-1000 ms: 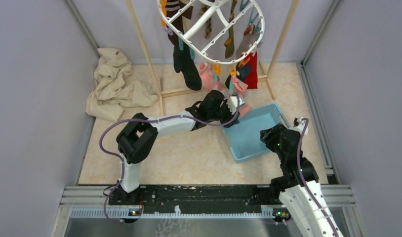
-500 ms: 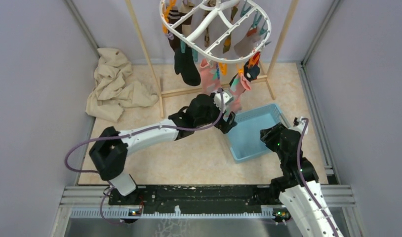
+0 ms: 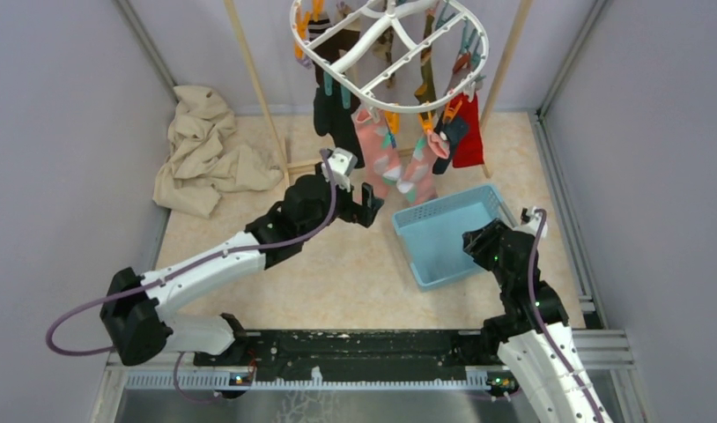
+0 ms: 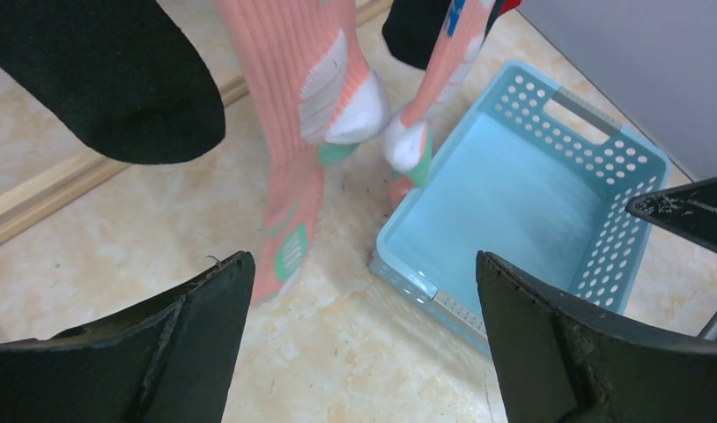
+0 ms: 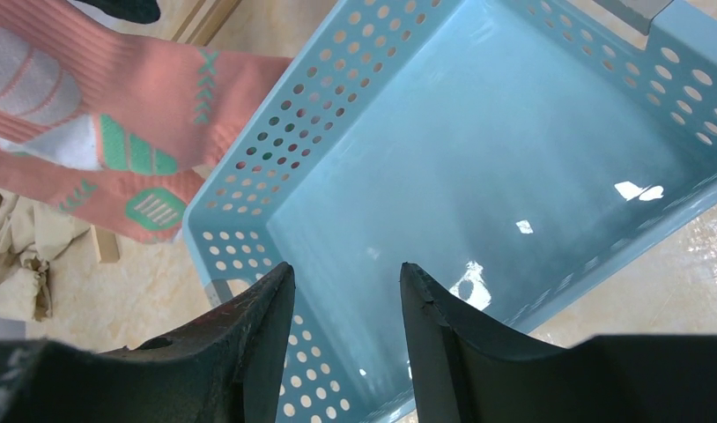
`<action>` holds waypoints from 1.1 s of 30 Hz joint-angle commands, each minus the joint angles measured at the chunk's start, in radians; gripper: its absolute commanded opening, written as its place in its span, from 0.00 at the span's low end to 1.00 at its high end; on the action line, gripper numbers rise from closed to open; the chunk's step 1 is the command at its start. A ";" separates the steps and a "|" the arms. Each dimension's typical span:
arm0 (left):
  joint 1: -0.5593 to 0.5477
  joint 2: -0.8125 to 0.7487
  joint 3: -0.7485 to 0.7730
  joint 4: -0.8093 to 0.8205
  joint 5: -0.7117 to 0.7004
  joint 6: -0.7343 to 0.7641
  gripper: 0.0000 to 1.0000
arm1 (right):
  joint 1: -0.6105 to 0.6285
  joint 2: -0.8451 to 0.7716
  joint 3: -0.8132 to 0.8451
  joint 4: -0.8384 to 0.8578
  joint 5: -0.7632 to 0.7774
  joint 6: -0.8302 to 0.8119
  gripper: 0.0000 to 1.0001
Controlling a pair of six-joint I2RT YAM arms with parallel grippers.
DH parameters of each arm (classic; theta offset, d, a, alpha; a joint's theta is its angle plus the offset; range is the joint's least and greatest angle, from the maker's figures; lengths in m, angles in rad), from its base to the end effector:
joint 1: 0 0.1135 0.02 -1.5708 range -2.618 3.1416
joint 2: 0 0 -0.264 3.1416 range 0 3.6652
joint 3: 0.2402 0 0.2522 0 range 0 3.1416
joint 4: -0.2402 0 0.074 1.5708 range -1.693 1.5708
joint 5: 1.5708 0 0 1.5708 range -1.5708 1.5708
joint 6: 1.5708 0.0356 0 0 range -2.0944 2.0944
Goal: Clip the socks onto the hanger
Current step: Reset both arms
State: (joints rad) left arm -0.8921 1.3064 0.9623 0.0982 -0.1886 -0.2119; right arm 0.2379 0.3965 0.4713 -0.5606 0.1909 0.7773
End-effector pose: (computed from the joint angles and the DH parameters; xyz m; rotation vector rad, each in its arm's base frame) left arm 0.1983 -0.2352 0.3156 0.4885 1.7896 -0.6078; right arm 0.1110 0.0200 0.2427 0.6673 1.9651 0.4338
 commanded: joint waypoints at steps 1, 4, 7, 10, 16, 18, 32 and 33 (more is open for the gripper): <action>-0.001 -0.091 -0.018 -0.083 -0.114 -0.047 0.99 | -0.006 -0.007 0.034 0.050 -0.003 -0.068 0.49; -0.001 -0.138 -0.028 -0.167 -0.182 -0.075 0.99 | -0.006 0.011 0.050 0.036 0.011 -0.094 0.50; 0.001 -0.170 -0.012 -0.287 -0.332 -0.130 0.98 | -0.005 0.045 0.062 0.047 -0.008 -0.106 0.50; 0.003 -0.190 0.036 -0.404 -0.451 -0.142 0.98 | -0.006 0.073 0.069 0.070 -0.030 -0.117 0.52; 0.011 -0.206 0.085 -0.500 -0.557 -0.148 0.98 | -0.006 0.120 0.063 0.109 -0.029 -0.169 0.52; 0.013 -0.207 0.095 -0.510 -0.558 -0.162 0.98 | -0.006 0.142 0.051 0.120 -0.031 -0.179 0.52; 0.048 -0.169 0.113 -0.411 -0.436 -0.152 0.98 | -0.005 0.179 0.032 0.149 0.008 -0.231 0.52; 0.048 -0.164 0.112 -0.408 -0.435 -0.151 0.99 | -0.006 0.178 0.032 0.147 0.008 -0.235 0.52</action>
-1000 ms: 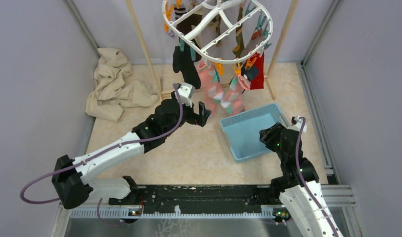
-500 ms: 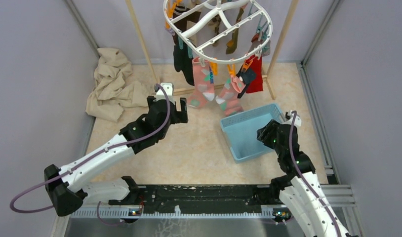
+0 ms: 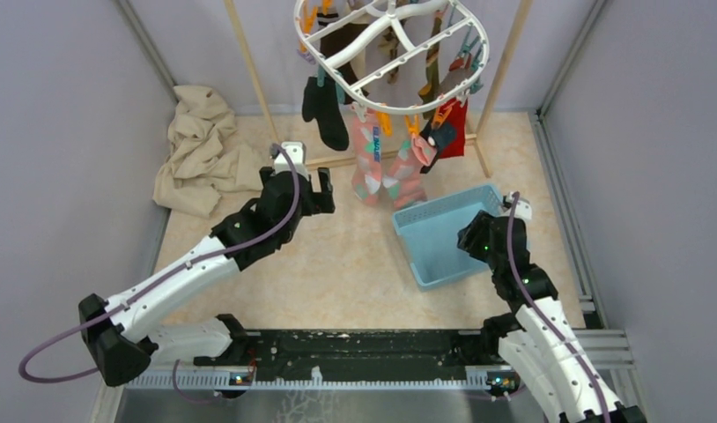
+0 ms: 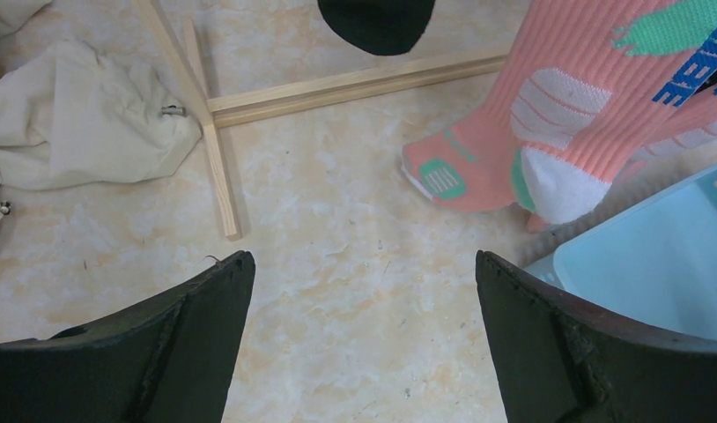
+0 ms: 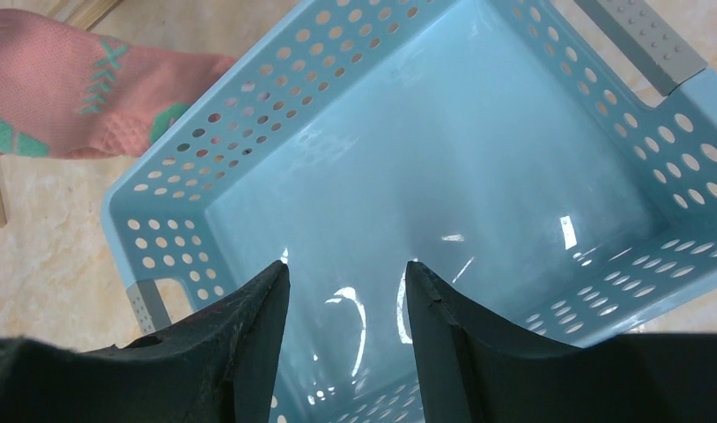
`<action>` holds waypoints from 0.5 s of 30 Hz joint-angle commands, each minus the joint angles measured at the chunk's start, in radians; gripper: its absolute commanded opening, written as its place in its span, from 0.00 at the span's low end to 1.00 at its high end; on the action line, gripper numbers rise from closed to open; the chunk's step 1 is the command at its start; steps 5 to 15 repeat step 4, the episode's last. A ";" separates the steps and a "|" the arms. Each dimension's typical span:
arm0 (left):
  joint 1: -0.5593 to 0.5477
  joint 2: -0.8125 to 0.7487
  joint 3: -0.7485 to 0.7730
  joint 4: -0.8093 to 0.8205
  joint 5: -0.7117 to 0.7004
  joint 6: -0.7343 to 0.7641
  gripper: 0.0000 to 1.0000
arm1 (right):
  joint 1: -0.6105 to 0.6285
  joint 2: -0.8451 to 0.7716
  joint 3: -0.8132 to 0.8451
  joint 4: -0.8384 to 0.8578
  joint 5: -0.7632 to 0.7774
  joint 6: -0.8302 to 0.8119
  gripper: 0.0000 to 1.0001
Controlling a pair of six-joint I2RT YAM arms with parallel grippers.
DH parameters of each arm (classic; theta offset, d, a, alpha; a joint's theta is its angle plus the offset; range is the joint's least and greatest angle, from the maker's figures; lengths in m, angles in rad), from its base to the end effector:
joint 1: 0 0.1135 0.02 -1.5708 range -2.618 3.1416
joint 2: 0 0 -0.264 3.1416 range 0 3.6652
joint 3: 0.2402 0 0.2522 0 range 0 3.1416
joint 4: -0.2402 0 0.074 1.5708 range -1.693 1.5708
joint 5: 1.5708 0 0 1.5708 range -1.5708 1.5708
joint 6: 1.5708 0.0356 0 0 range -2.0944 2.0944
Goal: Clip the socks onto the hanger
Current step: Reset both arms
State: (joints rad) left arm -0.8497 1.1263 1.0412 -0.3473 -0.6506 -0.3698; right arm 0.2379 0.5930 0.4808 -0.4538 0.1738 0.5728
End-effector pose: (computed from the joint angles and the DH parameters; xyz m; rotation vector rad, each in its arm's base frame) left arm 0.1803 -0.1725 0.3479 0.0525 1.9136 -0.1683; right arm 0.1407 0.0278 0.2347 0.4574 2.0918 0.2922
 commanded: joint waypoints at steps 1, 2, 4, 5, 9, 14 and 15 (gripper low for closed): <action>0.006 0.019 0.029 0.042 0.031 0.010 0.98 | -0.006 -0.019 0.022 0.037 0.024 -0.034 0.52; 0.007 0.020 0.028 0.043 0.035 0.011 0.98 | -0.006 -0.021 0.024 0.033 0.023 -0.036 0.52; 0.006 0.012 0.016 0.057 0.049 0.009 0.98 | -0.006 -0.029 0.026 0.021 0.027 -0.041 0.52; 0.006 0.012 0.016 0.057 0.049 0.009 0.98 | -0.006 -0.029 0.026 0.021 0.027 -0.041 0.52; 0.006 0.012 0.016 0.057 0.049 0.009 0.98 | -0.006 -0.029 0.026 0.021 0.027 -0.041 0.52; 0.006 0.012 0.016 0.057 0.049 0.009 0.98 | -0.006 -0.029 0.026 0.021 0.027 -0.041 0.52; 0.006 0.012 0.016 0.057 0.049 0.009 0.98 | -0.006 -0.029 0.026 0.021 0.027 -0.041 0.52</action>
